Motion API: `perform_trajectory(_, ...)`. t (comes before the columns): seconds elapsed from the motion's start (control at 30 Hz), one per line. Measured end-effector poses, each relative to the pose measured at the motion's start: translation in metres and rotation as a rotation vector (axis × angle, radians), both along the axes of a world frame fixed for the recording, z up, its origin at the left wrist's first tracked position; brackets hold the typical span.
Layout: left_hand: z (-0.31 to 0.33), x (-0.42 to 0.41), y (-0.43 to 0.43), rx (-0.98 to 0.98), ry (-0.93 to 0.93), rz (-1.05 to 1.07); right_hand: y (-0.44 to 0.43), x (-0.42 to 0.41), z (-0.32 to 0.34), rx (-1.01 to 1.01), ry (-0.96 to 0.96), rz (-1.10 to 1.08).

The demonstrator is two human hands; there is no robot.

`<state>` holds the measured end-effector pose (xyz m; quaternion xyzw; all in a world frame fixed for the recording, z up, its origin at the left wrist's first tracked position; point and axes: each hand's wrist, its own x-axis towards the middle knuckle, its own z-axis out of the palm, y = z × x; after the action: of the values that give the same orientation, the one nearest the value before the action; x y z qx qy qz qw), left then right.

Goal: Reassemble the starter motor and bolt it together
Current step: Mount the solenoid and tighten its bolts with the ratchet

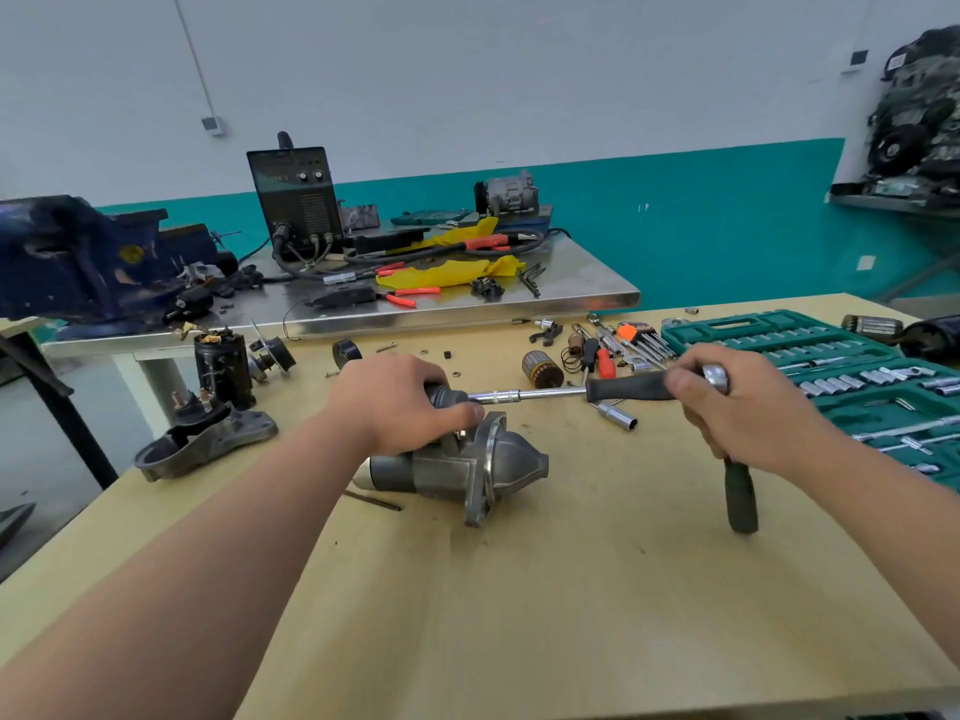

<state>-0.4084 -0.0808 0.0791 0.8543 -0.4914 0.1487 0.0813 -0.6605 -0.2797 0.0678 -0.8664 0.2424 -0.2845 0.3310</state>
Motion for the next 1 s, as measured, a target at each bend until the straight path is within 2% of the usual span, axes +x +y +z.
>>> perform_trajectory(0.1, -0.002, 0.002, 0.001, -0.039, -0.016, -0.012, -0.004, 0.009, 0.011, 0.741, -0.049, -0.001)
perform_trajectory(0.13, -0.002, 0.002, 0.001, -0.042, -0.011, -0.013, -0.004, 0.01, 0.013, 0.825, -0.032, 0.013)
perform_trajectory(0.2, -0.004, 0.005, 0.002, -0.042, -0.02, -0.018, -0.007, 0.011, 0.01, 0.76, -0.026, 0.081)
perform_trajectory(0.23, -0.004, 0.007, 0.002, -0.04, -0.024, -0.02, -0.007, 0.008, 0.01, 0.663, -0.038, 0.124)
perform_trajectory(0.33, -0.002, 0.01, 0.002, -0.024, -0.011, -0.012, -0.005, 0.003, 0.008, 0.219, -0.014, 0.145)
perform_trajectory(0.4, -0.001, 0.012, -0.001, 0.0, 0.013, -0.002, -0.007, 0.003, 0.006, 0.005, -0.006, 0.096)
perform_trajectory(0.5, 0.003, 0.016, -0.006, 0.03, 0.066, 0.016, -0.007, 0.005, 0.006, -0.068, 0.028, 0.072)
perform_trajectory(0.53, 0.004, 0.017, -0.007, 0.032, 0.079, 0.029, -0.007, 0.006, 0.007, 0.025, 0.046, 0.084)
perform_trajectory(0.57, 0.004, 0.019, -0.009, 0.027, 0.086, 0.039, -0.006, 0.009, 0.01, 0.221, 0.055, 0.108)
perform_trajectory(0.63, 0.003, 0.021, -0.011, 0.008, 0.079, 0.05, -0.002, 0.017, 0.016, 0.744, 0.035, 0.111)
perform_trajectory(0.67, 0.003, 0.022, -0.011, 0.002, 0.072, 0.051, -0.003, 0.019, 0.018, 0.852, 0.034, 0.078)
perform_trajectory(0.7, 0.002, 0.023, -0.011, -0.002, 0.07, 0.05, -0.004, 0.02, 0.017, 0.848, 0.035, 0.067)
perform_trajectory(0.77, 0.002, 0.026, -0.011, 0.005, 0.077, 0.049, -0.008, 0.018, 0.015, 0.593, 0.055, 0.137)
perform_trajectory(0.9, 0.004, 0.029, -0.012, 0.04, 0.116, 0.038, -0.013, 0.008, 0.016, -0.224, 0.106, 0.187)
perform_trajectory(0.93, 0.005, 0.029, -0.013, 0.044, 0.13, 0.039, -0.012, 0.006, 0.014, -0.358, 0.107, 0.19)
perform_trajectory(1.0, 0.006, 0.029, -0.013, 0.057, 0.136, 0.036, -0.009, 0.006, 0.008, -0.505, 0.095, 0.211)
